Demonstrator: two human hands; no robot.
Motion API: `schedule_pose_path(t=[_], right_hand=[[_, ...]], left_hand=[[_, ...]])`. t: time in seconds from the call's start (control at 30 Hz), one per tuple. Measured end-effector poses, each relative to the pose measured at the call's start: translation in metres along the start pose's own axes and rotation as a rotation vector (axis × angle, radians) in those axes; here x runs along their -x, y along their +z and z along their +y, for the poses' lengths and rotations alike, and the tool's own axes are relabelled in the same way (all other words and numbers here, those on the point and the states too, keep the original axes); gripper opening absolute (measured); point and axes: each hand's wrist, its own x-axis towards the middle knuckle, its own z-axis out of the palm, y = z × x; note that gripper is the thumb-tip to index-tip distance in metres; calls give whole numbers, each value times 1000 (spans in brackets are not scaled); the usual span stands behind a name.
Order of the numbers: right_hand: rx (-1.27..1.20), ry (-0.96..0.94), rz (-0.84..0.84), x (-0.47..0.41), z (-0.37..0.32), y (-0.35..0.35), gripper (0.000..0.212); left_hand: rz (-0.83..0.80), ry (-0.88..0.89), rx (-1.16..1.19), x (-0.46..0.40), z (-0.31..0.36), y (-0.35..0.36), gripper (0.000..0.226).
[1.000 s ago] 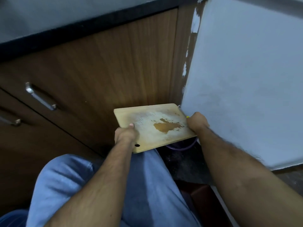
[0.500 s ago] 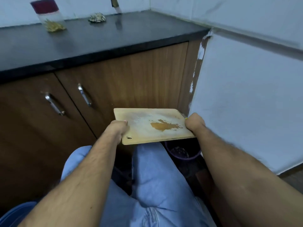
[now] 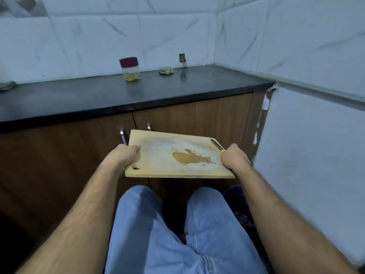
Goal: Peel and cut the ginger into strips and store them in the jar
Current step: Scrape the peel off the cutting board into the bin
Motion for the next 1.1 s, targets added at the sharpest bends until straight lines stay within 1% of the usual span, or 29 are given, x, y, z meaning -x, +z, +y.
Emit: schedule_pose_path(t=[0.1, 0.27, 0.5, 0.6, 0.7, 0.73, 0.87, 0.97, 1.0, 1.1], right_hand=[[0, -50, 50, 20, -23, -8, 40], [22, -132, 120, 38, -54, -32, 32], [41, -192, 263, 32, -103, -72, 33], [24, -225, 274, 14, -133, -77, 33], [17, -259, 276, -7, -166, -74, 35], [16, -276, 274, -16, -179, -71, 35], [6, -350, 261, -48, -230, -60, 33], [59, -414, 242, -65, -257, -52, 31], [80, -419, 237, -82, -278, -44, 31], [152, -448, 216, -105, -304, -29, 29]], left_hand=[[49, 9, -33, 8, -3, -34, 47], [136, 61, -53, 12, 0, -70, 47], [215, 123, 95, -9, 25, -96, 47], [281, 146, 158, -25, 36, -105, 45], [327, 182, 240, -45, 44, -114, 28], [342, 191, 235, -56, 46, -118, 28], [386, 166, 235, -103, 52, -139, 42], [421, 121, 162, -132, 55, -151, 43], [417, 103, 139, -156, 58, -158, 43], [428, 96, 47, -195, 60, -165, 46]])
